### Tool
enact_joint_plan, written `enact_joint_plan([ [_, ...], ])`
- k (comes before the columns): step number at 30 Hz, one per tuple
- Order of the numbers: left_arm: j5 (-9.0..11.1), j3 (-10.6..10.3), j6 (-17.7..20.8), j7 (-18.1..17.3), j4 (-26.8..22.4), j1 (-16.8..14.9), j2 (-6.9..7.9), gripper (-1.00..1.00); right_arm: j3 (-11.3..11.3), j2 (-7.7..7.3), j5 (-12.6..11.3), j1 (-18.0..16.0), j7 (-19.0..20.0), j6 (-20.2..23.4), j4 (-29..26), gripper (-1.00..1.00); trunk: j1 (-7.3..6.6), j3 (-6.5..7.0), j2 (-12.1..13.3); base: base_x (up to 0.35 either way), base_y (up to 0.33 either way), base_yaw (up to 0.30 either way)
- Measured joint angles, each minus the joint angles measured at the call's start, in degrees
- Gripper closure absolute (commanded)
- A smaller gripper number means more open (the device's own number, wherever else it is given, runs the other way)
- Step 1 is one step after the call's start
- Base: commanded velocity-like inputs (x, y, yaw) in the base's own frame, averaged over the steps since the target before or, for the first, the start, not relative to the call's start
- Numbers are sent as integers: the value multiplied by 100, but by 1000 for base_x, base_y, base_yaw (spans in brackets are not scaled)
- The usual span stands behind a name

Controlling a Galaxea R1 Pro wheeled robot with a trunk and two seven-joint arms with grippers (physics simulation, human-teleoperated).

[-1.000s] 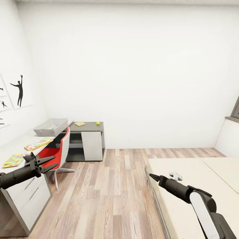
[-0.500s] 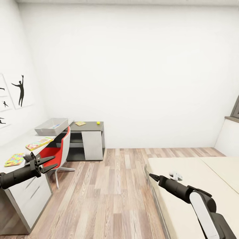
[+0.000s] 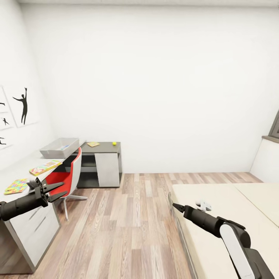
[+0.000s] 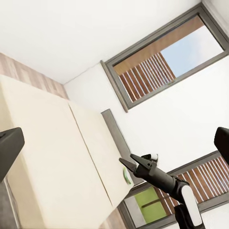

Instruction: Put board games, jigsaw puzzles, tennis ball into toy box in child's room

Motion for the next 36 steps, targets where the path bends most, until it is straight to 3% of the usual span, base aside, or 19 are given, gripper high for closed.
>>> enact_joint_plan([
  [10, 0, 7, 0, 1, -1, -1, 0, -100, 48, 0, 2, 0, -7, -95, 2, -100, 0, 0, 0, 0, -73, 0],
  [20, 0, 2, 0, 1, -1, 0, 0, -100, 254, 0, 6, 0, -41, -255, 3, -100, 0, 0, 0, 0, -21, 0],
  [36, 0, 0, 1, -1, 0, 0, 0, -100, 272, 0, 7, 0, -42, -260, 2, -100, 0, 0, 1, 0, -268, 0],
])
